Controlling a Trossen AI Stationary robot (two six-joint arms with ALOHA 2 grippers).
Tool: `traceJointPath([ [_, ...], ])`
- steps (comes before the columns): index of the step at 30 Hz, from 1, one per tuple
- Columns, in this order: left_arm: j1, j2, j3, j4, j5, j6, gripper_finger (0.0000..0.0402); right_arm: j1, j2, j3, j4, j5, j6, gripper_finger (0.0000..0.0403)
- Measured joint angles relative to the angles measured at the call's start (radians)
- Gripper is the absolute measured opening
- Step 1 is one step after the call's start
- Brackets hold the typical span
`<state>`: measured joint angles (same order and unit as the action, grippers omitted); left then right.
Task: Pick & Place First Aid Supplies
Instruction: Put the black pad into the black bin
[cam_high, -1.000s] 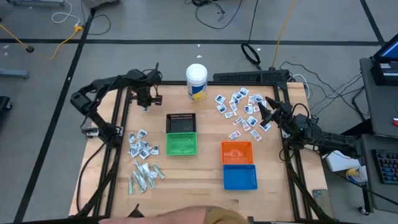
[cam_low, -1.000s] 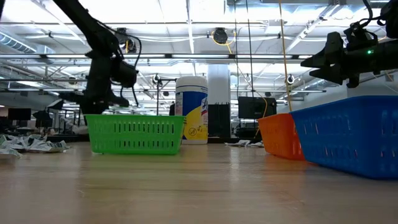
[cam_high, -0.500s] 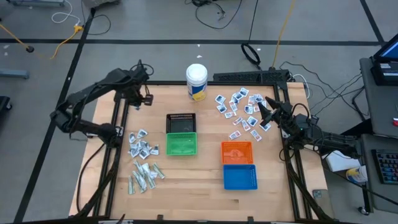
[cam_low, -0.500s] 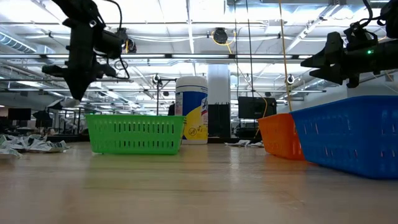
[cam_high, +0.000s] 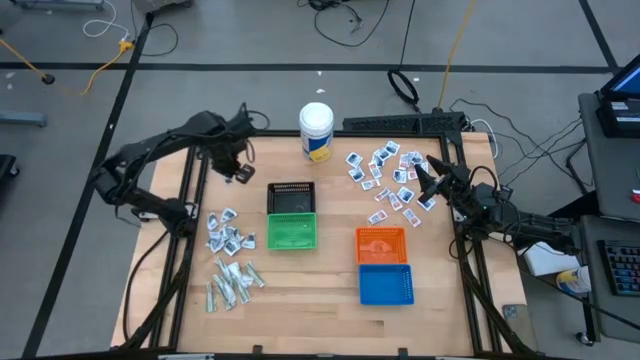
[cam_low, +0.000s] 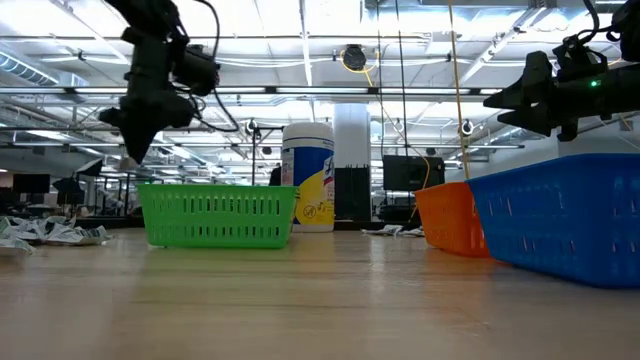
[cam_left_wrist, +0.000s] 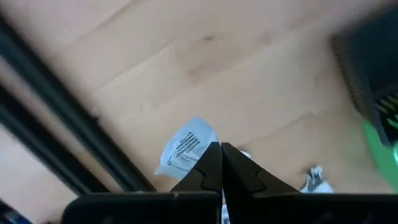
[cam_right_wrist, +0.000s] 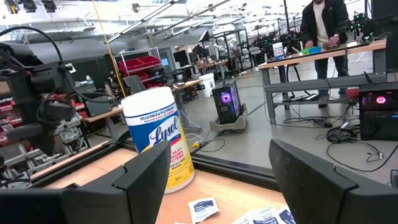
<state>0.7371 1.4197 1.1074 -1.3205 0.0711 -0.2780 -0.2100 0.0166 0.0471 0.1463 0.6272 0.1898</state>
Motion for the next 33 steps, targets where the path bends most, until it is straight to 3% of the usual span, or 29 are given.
traceJointPath([
  [9,-0.137,0.185,0.182,-0.024,0.009,0.258,0.0000,0.000,0.000,0.000,0.000,0.000,0.000,0.0267],
  [16,-0.218,0.298,0.340,-0.048,0.013,0.365,0.0000,0.000,0.000,0.000,0.000,0.000,0.000,0.0267],
  [27,-0.262,0.328,0.389,-0.068,0.015,0.299,0.0000,0.000,0.000,0.000,0.000,0.000,0.000,0.0267],
  [33,-0.286,0.328,0.372,-0.017,0.035,0.155,0.0000,0.000,0.000,0.000,0.000,0.000,0.000,0.0267],
])
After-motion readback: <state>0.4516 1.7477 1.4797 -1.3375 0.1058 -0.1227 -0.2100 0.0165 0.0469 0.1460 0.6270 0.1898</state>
